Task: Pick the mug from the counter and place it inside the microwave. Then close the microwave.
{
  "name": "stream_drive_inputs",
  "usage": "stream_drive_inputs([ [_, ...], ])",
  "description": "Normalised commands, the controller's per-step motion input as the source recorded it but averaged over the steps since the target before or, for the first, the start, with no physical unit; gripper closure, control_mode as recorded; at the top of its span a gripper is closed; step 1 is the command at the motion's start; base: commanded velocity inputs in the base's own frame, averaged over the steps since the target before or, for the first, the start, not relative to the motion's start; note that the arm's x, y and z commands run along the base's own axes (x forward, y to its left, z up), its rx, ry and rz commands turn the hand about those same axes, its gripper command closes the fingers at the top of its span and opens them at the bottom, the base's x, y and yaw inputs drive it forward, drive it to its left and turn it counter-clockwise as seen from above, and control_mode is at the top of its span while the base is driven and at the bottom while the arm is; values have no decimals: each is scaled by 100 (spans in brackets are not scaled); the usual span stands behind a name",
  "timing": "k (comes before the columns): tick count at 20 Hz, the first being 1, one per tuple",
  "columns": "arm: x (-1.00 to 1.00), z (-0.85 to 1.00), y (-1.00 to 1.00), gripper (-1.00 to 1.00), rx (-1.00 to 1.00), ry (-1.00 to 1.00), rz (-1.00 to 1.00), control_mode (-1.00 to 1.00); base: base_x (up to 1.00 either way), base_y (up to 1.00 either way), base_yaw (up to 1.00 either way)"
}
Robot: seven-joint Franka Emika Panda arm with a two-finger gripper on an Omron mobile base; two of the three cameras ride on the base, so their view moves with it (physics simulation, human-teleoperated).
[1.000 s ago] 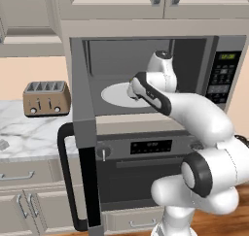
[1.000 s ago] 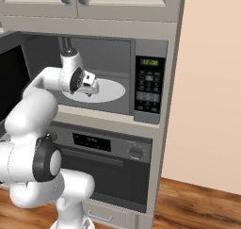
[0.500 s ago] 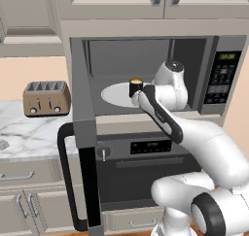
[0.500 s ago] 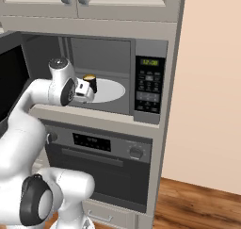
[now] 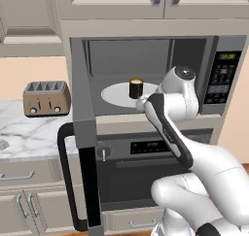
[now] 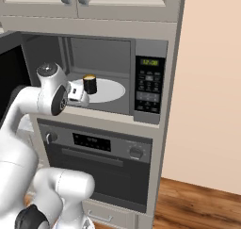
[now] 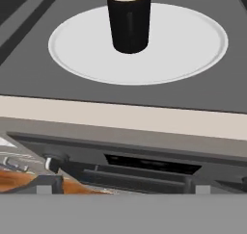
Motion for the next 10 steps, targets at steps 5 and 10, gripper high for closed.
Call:
stream_drive_inputs([
  [5,-50,19,0,-100,0,-14,0,-100,0,0,0],
  [10,-62,23,0,-100,0,-11,0,-100,0,0,0],
])
